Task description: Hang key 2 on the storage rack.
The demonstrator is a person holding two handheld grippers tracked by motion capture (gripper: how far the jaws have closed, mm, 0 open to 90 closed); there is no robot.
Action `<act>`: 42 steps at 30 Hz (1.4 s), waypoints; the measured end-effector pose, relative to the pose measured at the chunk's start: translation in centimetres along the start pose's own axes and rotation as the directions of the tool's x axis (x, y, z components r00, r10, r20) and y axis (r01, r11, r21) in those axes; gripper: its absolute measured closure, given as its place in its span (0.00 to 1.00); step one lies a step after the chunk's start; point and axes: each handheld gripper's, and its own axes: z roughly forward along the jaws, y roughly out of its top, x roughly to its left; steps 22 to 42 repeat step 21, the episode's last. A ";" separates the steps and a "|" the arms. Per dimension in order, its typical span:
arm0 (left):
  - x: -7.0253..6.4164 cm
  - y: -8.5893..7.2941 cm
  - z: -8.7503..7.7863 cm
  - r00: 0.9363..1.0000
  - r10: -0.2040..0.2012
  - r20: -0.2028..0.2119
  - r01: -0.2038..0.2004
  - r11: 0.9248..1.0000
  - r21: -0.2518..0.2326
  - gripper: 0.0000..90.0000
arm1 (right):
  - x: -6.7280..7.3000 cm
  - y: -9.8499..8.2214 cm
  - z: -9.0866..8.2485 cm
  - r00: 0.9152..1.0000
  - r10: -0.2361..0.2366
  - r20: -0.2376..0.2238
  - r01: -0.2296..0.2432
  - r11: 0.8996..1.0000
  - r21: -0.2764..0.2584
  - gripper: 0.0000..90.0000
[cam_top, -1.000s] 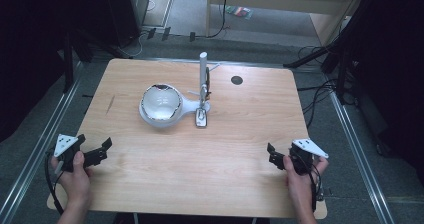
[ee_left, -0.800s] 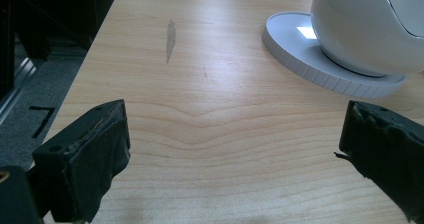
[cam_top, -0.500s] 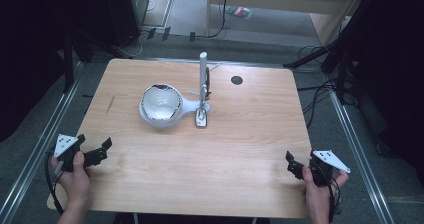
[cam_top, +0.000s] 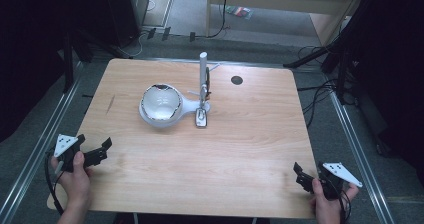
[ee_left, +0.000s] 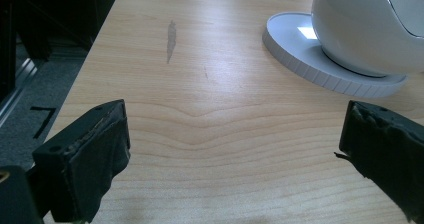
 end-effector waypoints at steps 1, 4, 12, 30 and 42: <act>0.0 0.0 0.0 1.000 0.000 -0.001 0.000 1.000 -0.003 0.00 | -0.1 -0.1 -0.1 1.000 -0.002 0.001 0.002 1.000 0.000 0.11; 0.0 0.0 0.0 1.000 0.000 0.000 0.000 1.000 0.000 0.00 | -0.5 -0.4 -0.3 1.000 0.008 -0.009 -0.008 1.000 -0.003 0.11; 0.0 0.0 0.0 1.000 0.000 -0.001 0.000 1.000 0.000 0.00 | -1.2 -0.8 -0.2 0.993 0.106 -0.050 -0.106 0.994 0.005 0.14; 0.1 0.0 0.1 1.000 -0.008 -0.001 0.008 1.000 0.005 0.00 | -0.9 -0.7 0.0 0.997 0.074 -0.031 -0.074 0.997 0.018 0.14; 0.1 0.0 0.1 1.000 -0.008 -0.001 0.008 1.000 0.005 0.00 | -0.9 -0.7 0.0 0.997 0.074 -0.031 -0.074 0.997 0.018 0.14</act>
